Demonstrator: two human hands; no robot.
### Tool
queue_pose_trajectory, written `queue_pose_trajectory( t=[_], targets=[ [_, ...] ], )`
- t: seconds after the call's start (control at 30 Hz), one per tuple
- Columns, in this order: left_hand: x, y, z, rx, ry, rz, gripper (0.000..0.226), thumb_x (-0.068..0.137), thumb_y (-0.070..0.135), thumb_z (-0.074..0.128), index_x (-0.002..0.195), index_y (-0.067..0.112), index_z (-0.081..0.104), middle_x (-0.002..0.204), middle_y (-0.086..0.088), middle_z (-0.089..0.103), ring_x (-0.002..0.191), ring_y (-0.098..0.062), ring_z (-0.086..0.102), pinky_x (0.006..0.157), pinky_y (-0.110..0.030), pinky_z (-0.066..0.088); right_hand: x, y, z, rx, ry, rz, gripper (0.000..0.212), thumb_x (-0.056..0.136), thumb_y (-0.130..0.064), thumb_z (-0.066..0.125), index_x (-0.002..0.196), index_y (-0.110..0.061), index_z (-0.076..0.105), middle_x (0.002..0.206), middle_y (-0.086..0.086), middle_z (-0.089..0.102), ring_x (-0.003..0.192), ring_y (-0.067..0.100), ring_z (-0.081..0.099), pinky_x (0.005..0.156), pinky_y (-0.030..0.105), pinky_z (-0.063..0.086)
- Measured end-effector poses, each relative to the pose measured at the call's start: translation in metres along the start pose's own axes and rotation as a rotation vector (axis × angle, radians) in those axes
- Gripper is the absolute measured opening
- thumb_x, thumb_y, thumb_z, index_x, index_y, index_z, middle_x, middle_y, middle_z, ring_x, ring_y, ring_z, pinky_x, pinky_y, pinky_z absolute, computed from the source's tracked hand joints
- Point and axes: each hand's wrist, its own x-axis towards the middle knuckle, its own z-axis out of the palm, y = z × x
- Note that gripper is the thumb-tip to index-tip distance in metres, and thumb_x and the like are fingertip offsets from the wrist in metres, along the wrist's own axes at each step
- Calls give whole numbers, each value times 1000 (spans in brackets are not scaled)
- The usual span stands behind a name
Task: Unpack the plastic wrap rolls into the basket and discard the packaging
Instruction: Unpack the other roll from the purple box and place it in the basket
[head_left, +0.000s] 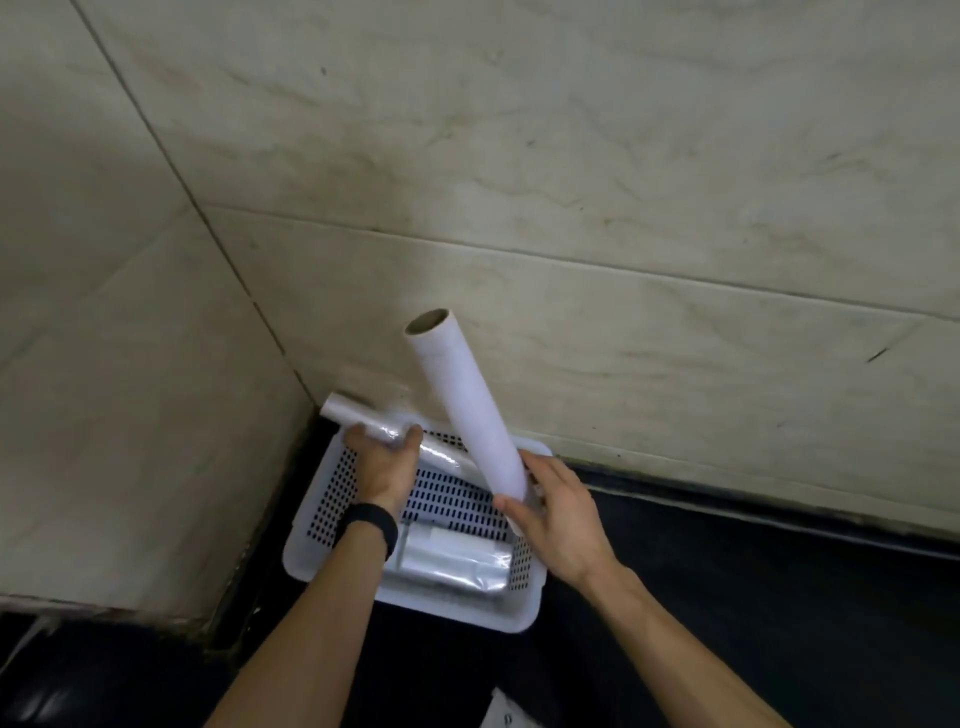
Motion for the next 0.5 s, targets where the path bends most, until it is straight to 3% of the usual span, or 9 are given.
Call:
queue_pose_trajectory(
  t=[0.2,0.3,0.4,0.5],
  targets=[
    [15,-9,2,-50,54,-104,90,95,25,62,152,0,-3,150,-22,39,133,-38,44,111,-41,37,1,4,-1,21,6,-27,62,91,-44,65,145,-21,46,137,-3,55,121,15,50,103,37,45],
    [24,-14,-6,-158,25,-170,85,84,23,73,146,3,19,138,-17,50,123,-35,53,108,-47,43,4,6,0,3,-3,-48,61,91,-44,65,145,-23,46,138,-4,55,122,15,49,104,36,44],
    [35,-35,-17,-179,-29,-160,65,70,33,75,123,5,50,112,-10,66,102,-29,67,96,-49,52,12,3,4,-52,-16,-70,59,93,-40,64,145,-22,45,140,-2,53,123,17,48,105,33,41],
    [26,-44,-25,-174,-75,-101,46,78,24,73,120,14,59,112,-4,68,102,-25,67,96,-46,52,28,-4,12,-153,-60,-93,57,94,-34,63,145,-19,44,140,3,52,123,26,48,106,35,38]
  ],
)
